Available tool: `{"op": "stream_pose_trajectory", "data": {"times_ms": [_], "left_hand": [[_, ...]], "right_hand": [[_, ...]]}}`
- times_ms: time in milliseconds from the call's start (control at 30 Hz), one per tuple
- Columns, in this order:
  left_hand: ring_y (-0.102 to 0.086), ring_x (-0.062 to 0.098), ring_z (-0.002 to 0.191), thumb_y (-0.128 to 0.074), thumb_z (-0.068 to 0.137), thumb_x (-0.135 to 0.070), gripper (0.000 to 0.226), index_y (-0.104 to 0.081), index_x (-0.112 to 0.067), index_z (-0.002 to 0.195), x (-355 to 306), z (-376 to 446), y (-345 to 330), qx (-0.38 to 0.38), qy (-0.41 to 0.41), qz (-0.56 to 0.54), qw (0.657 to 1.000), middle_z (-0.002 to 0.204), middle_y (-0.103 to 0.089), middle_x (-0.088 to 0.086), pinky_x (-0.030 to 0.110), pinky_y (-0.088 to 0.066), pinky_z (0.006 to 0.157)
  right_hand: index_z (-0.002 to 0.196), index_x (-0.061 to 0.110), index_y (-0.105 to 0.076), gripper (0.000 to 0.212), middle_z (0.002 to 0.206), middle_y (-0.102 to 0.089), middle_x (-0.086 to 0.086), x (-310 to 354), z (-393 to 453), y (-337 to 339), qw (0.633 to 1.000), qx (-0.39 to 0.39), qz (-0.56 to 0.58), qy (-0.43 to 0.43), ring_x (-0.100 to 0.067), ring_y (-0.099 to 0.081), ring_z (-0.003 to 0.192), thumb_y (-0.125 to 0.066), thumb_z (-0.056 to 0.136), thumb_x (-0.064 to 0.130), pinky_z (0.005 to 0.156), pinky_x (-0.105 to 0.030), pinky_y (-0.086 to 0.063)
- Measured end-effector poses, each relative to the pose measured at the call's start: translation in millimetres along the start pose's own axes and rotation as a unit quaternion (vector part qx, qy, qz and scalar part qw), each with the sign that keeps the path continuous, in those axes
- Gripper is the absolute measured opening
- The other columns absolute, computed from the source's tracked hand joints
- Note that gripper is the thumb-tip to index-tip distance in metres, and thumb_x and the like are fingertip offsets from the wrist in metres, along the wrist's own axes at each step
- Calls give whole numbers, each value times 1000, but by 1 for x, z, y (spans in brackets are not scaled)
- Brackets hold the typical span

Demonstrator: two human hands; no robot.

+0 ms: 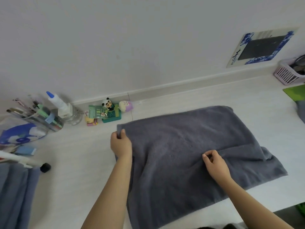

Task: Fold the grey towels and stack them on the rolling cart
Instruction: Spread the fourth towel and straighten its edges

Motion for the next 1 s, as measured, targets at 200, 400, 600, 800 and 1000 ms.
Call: {"op": "stream_pose_trajectory", "data": {"times_ms": [200,400,600,800,1000], "left_hand": [[-59,38,93,-52,96,-29,27,-62,-4,94,48,16,34,-16,40,128,991,103,-62,18,41,-47,73],[-59,36,96,-49,97,-32,33,-61,-1,99,33,23,25,57,44,132,989,102,-63,18,35,-42,72],[-59,29,90,-59,91,-31,25,-56,-11,77,27,28,11,108,94,7,990,81,-60,4,38,-49,79],[-56,25,84,-59,90,-31,26,-55,-12,74,17,23,12,90,86,-2,992,76,-58,2,34,-45,73],[-53,24,78,-57,91,-28,25,-55,-7,78,10,17,13,54,81,-15,995,73,-55,2,35,-45,73]], "right_hand": [[91,20,-52,9,80,-58,2,2,-2,1,999,-31,-28,15,-18,-56,74,-53,93,29,66,-38,-47],[93,17,-52,13,84,-57,0,8,-3,1,1000,-13,-19,7,-17,-54,76,-51,94,30,65,-35,-41],[93,22,-53,16,75,-62,3,22,-13,10,999,-5,-45,26,-13,-58,67,-44,96,35,57,-31,-42],[96,18,-55,18,75,-59,6,58,16,32,996,-35,-29,71,-17,-57,74,-44,97,33,64,-32,-42],[110,19,-56,24,94,-61,1,68,60,18,987,69,-129,67,-20,-56,89,-43,97,36,73,-31,-42]]}}
Point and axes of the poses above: each hand's wrist, its own z-axis towards the middle knuckle, its own y-axis out of the back of the hand, x = y × z, the point moved 7 cm from there along z, towards the middle knuckle
